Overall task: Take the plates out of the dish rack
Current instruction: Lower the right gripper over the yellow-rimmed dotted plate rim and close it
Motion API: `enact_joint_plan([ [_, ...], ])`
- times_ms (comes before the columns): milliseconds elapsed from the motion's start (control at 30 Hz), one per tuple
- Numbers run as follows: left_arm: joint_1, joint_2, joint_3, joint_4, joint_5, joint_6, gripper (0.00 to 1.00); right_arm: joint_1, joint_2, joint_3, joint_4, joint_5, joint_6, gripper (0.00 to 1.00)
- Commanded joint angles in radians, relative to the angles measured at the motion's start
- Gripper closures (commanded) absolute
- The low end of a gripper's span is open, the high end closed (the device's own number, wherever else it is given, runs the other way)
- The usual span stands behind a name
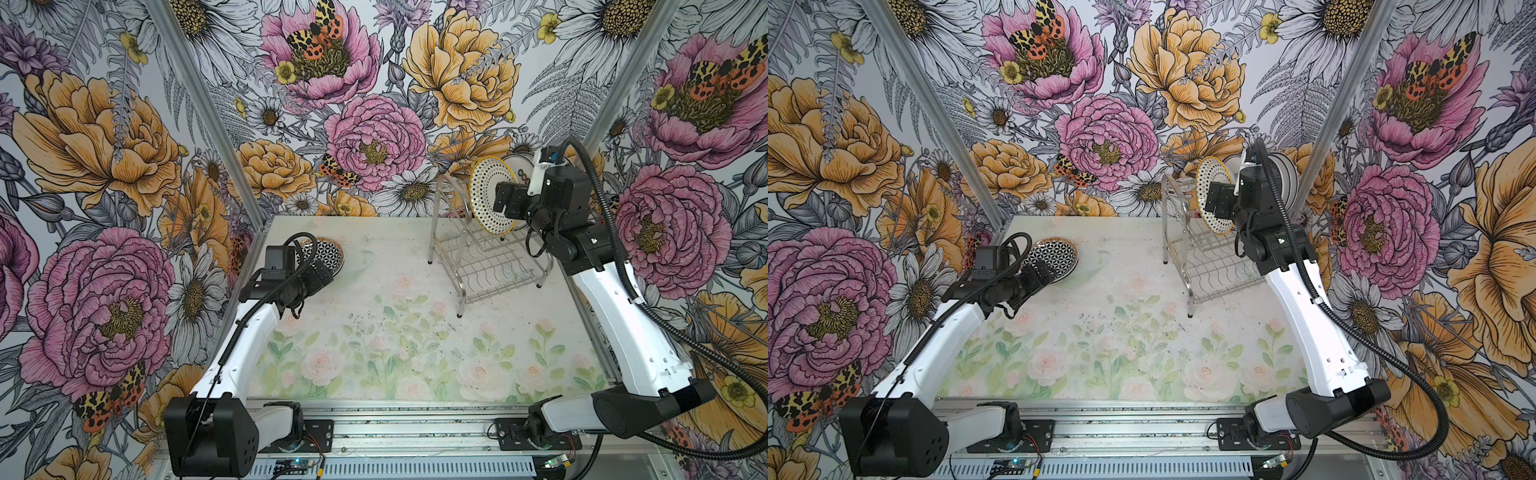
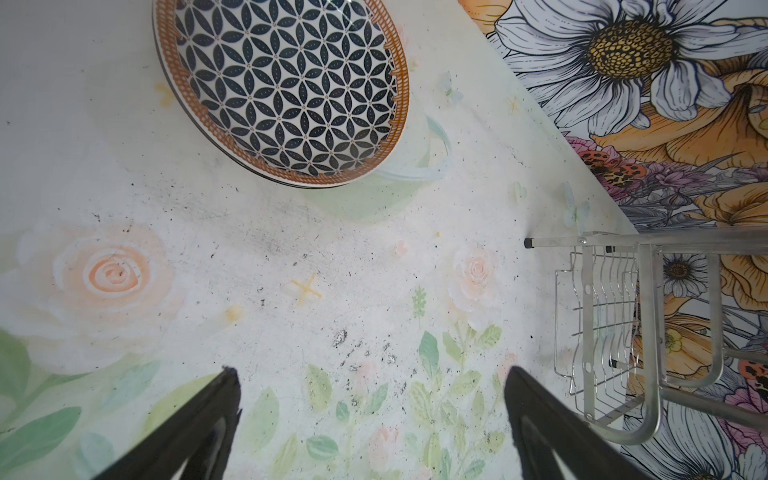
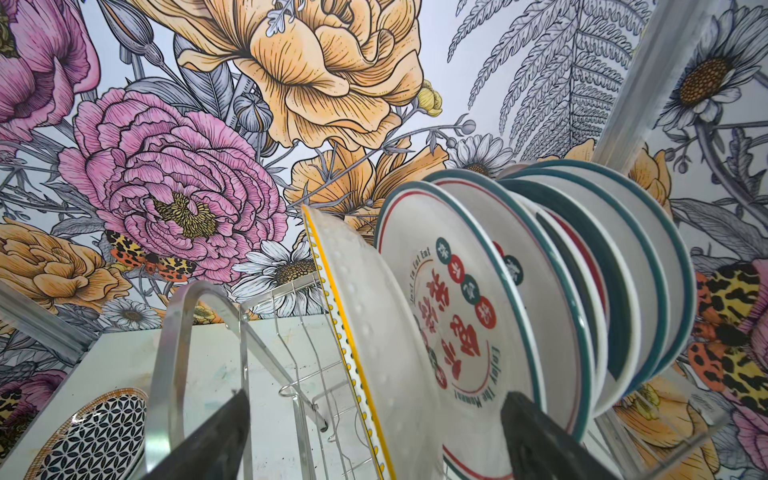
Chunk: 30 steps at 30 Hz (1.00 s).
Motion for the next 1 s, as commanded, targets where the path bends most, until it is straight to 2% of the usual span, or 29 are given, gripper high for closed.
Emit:
enact_joint_plan([
  [0, -0.011, 0.015, 0.029, 0.005, -0.024, -0.007, 0.01, -0.006, 0.025, 0.022, 0.004, -0.009, -0.017, 0.08],
  [333, -0.020, 0.007, 0.037, 0.005, -0.025, -0.010, 0.01, -0.014, 0.055, 0.004, 0.005, 0.063, -0.036, 0.18],
  [500, -0.020, 0.007, 0.037, 0.005, -0.032, -0.018, 0.01, -0.023, 0.070, -0.003, 0.005, 0.070, -0.064, 0.33],
  [967, -0.020, 0.017, 0.025, 0.007, -0.028, -0.010, 0.01, -0.038, 0.090, -0.042, 0.021, 0.061, -0.061, 0.43],
])
